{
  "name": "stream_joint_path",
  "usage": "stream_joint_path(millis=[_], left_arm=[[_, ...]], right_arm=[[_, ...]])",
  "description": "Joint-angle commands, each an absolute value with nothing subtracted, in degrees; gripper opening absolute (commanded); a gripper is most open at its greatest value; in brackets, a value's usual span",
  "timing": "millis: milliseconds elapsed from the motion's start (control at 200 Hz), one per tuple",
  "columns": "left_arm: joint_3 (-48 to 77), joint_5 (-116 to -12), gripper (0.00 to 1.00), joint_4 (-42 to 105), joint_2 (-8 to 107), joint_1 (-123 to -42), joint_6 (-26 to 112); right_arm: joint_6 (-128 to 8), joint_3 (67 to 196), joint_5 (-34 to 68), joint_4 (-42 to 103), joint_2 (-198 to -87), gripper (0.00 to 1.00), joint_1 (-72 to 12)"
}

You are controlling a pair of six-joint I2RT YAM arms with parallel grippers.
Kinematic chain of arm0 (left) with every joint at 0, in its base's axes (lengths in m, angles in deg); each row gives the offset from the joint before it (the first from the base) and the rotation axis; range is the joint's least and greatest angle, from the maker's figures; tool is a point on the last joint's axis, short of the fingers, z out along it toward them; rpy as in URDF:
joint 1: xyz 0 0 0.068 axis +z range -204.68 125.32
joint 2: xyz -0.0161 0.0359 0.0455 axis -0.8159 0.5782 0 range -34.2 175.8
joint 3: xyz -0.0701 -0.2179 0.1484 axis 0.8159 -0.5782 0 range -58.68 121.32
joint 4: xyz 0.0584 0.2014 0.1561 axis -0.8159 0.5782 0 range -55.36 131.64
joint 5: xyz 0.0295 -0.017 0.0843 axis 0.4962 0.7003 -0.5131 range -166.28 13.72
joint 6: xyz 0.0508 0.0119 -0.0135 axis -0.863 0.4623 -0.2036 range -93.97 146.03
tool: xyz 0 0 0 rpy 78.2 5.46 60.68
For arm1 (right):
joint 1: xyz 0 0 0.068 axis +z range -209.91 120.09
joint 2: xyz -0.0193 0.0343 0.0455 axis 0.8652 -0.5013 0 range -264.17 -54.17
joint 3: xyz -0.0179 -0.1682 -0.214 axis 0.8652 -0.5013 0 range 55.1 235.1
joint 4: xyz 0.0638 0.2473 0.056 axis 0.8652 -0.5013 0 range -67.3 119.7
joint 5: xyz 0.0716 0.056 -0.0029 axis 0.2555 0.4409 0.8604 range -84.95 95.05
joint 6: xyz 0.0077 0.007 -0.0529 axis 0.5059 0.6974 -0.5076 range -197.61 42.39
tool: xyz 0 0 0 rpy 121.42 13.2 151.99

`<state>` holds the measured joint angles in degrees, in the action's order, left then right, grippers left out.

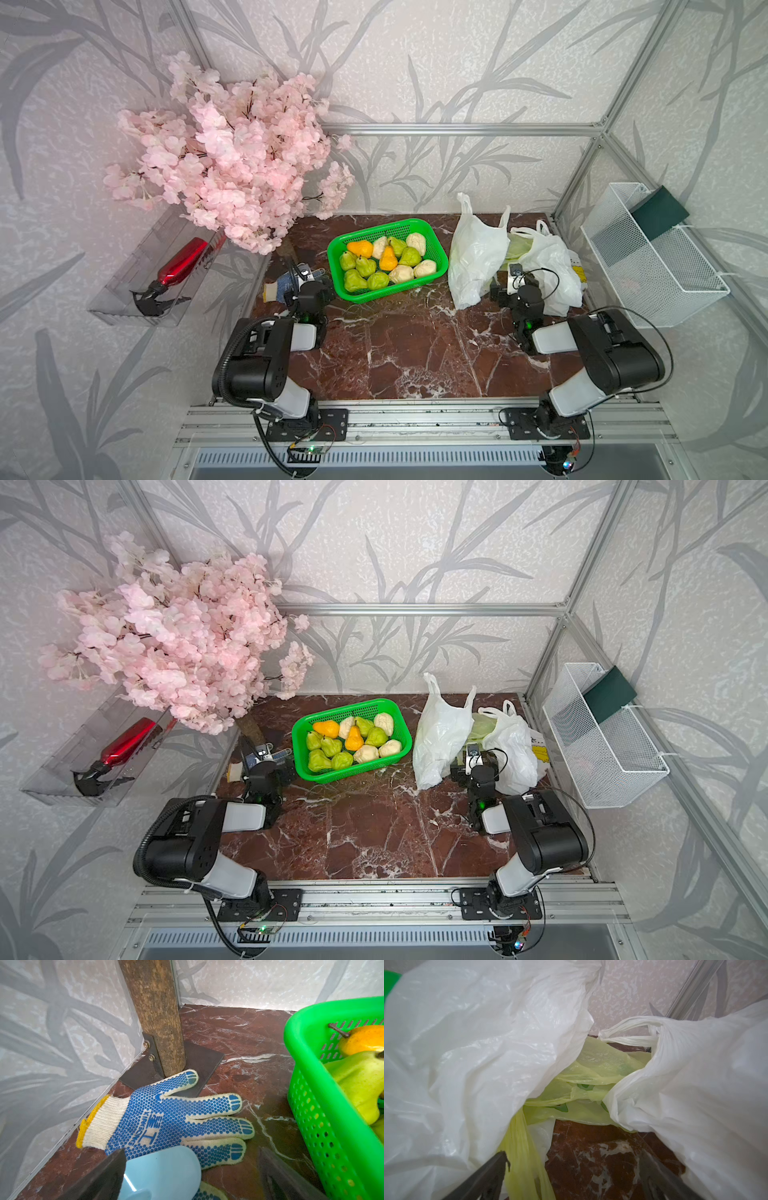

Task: Place the pears into plastic bags & tie knots
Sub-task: Pick up the plastic bag at the center of the board.

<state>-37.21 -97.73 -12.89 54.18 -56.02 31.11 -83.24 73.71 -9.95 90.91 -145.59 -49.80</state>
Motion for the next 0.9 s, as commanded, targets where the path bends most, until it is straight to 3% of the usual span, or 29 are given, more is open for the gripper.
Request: stream_joint_path(millis=[0, 535, 630, 740, 800, 895], left_arm=[[-35.9, -98.07, 0.99, -13.04, 53.07, -56.15, 31.52], [-35.99, -97.98, 0.99, -13.08, 53.05, -56.09, 31.5], [-36.29, -97.94, 0.99, -13.69, 52.93, -56.28, 31.07], [-39.8, -96.49, 0.99, -18.2, 50.35, -57.41, 29.08], [-41.44, -96.43, 0.99, -21.33, 50.28, -57.8, 28.32], [-40.49, -96.64, 0.99, -19.89, 50.42, -57.88, 28.45]], right_arm=[[-82.97, 74.46, -10.42, 91.38, -145.92, 0.99, -49.72], [-82.93, 74.44, -10.26, 91.25, -145.92, 0.99, -49.87], [-81.2, 75.69, -4.85, 87.38, -144.91, 0.99, -52.52], [-83.05, 73.26, -9.27, 87.24, -139.74, 0.99, -49.97], [-87.66, 72.45, -19.0, 88.28, -135.99, 0.99, -44.17], [-89.39, 76.45, -23.27, 73.72, -128.01, 0.99, -38.14]])
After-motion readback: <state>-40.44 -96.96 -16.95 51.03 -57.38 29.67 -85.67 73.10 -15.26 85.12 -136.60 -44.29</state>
